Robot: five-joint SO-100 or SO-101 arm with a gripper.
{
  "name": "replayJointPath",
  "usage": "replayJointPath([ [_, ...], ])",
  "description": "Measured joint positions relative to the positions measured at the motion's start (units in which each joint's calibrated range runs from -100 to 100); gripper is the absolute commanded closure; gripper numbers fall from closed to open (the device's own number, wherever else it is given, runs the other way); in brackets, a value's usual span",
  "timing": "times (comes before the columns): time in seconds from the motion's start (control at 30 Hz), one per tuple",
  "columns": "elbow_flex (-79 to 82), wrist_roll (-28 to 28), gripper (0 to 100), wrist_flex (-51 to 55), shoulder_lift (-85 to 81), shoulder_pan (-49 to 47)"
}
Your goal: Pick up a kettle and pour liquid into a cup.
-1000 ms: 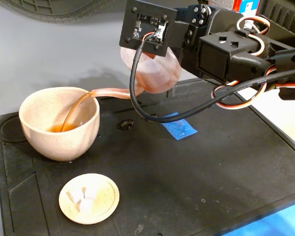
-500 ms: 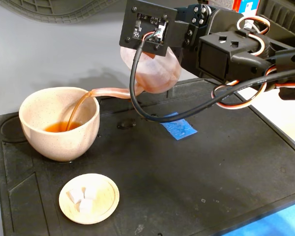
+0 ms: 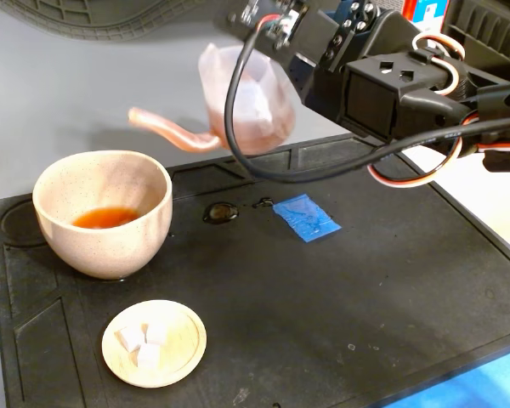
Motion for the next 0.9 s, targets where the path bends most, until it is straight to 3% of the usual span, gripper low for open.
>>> replayJointPath([
  [0.37, 4.2, -7.1, 99, 0.2, -0.5, 0.6],
  [0.57, 15.8, -8.3, 99, 0.2, -10.5, 6.3],
  [0.7, 24.6, -12.2, 99, 0.2, -16.4, 6.7],
  [0.9, 36.6, -12.5, 99, 0.2, -19.9, 6.7],
])
